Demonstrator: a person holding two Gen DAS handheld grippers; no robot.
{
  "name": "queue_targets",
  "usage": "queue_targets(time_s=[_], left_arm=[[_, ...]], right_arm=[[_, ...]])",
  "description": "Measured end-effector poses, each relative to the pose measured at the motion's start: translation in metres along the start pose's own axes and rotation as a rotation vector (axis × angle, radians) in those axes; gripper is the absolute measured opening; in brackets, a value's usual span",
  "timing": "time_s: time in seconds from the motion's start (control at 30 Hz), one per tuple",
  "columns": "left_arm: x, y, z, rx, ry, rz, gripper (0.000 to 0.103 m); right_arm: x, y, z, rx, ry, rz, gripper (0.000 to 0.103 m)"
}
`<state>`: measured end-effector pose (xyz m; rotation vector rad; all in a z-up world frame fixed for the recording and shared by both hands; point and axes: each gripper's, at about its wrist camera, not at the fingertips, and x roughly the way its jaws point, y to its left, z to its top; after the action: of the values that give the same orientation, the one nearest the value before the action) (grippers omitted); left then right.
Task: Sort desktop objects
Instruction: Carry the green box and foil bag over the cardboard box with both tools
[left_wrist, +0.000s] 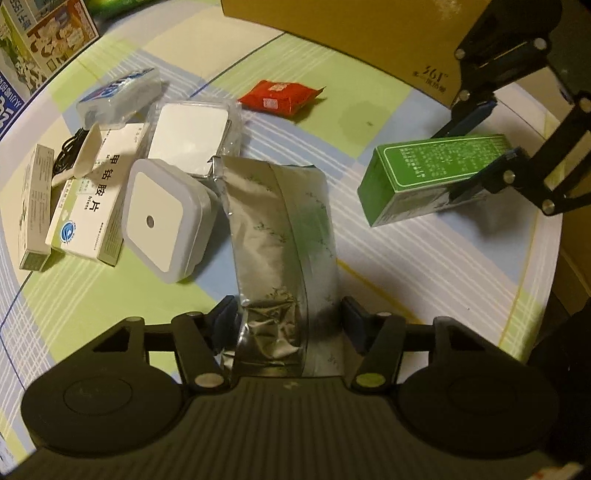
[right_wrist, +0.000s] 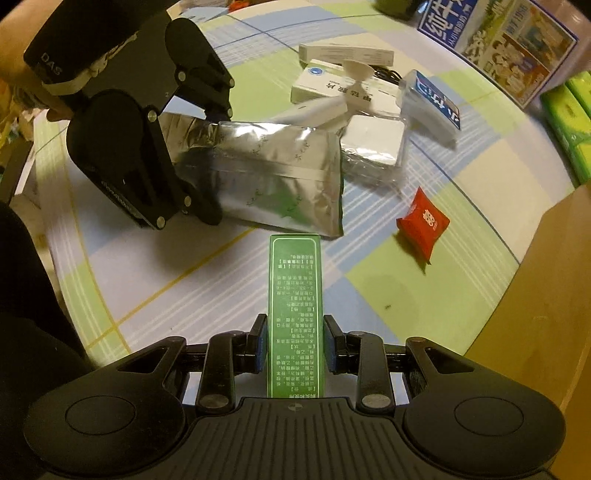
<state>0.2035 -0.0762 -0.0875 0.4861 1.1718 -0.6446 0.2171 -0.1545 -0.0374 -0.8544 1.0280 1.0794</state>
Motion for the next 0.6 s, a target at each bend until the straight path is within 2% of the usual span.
queue_targets(time_s=[0.1,0.3,0.6], left_arm=[[0.0,0.003,0.003,-0.046,0.038,-0.01,0.05],[0.0,0.0,0.01,-0.097,0.106,-0.01,0.048],[0.01,0.003,0.02,-0.122,0.106,-0.02,0.049]], right_arm=[[-0.003,-0.001,-0.006,0.035,-0.003,0.011,0.027],[0.001,-0.004,-0.007,0.071,-0.005,0.033,0.028],[0.015,-0.005,-0.005,0.087,0.037,0.048,0.031]])
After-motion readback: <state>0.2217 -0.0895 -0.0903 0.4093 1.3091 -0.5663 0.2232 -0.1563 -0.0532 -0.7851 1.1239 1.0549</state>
